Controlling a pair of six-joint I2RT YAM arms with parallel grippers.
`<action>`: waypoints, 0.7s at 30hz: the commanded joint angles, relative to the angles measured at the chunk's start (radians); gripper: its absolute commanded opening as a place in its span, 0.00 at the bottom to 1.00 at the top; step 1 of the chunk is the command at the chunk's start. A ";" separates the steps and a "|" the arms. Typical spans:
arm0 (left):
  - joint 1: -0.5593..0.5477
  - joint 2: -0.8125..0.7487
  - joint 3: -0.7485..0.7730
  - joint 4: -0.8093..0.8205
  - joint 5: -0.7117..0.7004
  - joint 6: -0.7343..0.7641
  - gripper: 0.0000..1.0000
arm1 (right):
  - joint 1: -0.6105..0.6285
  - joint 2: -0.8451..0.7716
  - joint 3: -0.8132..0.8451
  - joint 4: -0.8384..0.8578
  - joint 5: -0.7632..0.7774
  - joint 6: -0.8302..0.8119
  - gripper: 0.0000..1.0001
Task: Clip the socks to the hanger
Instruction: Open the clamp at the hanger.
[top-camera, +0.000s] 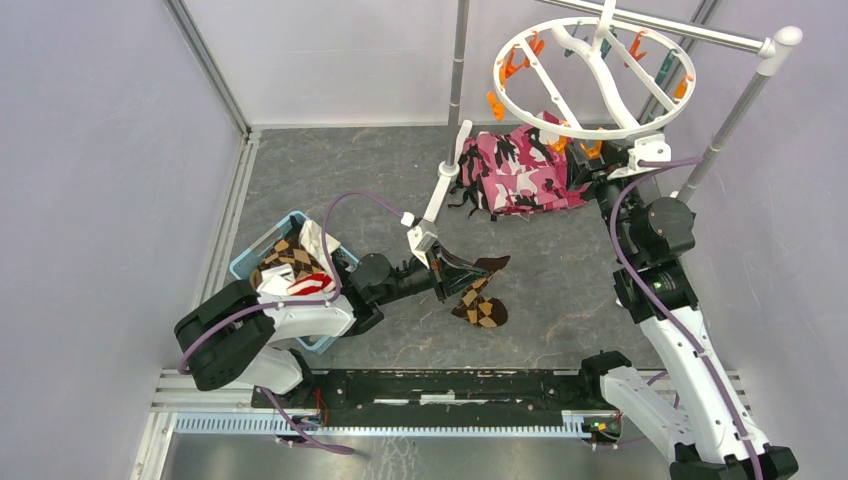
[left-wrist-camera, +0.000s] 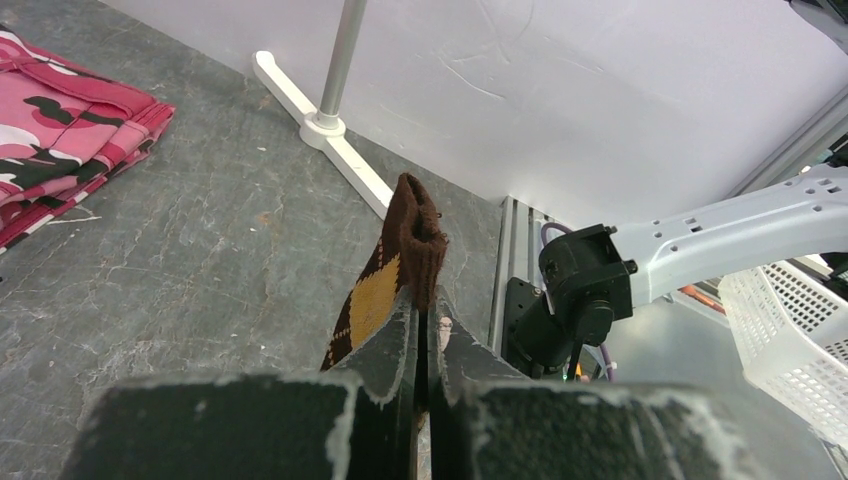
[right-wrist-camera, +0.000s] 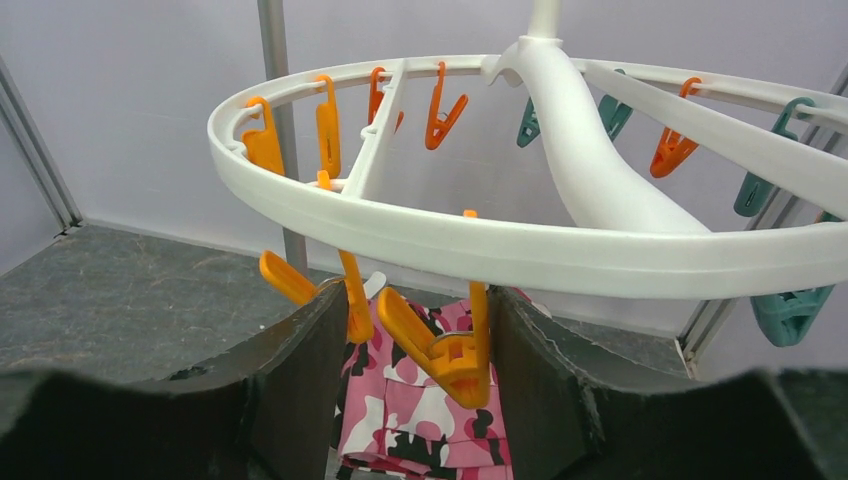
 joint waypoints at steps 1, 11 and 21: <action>0.005 -0.030 -0.006 0.057 0.016 -0.020 0.02 | 0.002 0.010 0.003 0.072 -0.008 0.010 0.57; 0.004 -0.030 -0.005 0.057 0.018 -0.022 0.02 | 0.002 0.014 0.011 0.071 -0.014 0.010 0.25; 0.014 0.029 0.081 0.064 0.037 -0.047 0.02 | 0.002 0.000 0.044 0.010 -0.023 0.079 0.03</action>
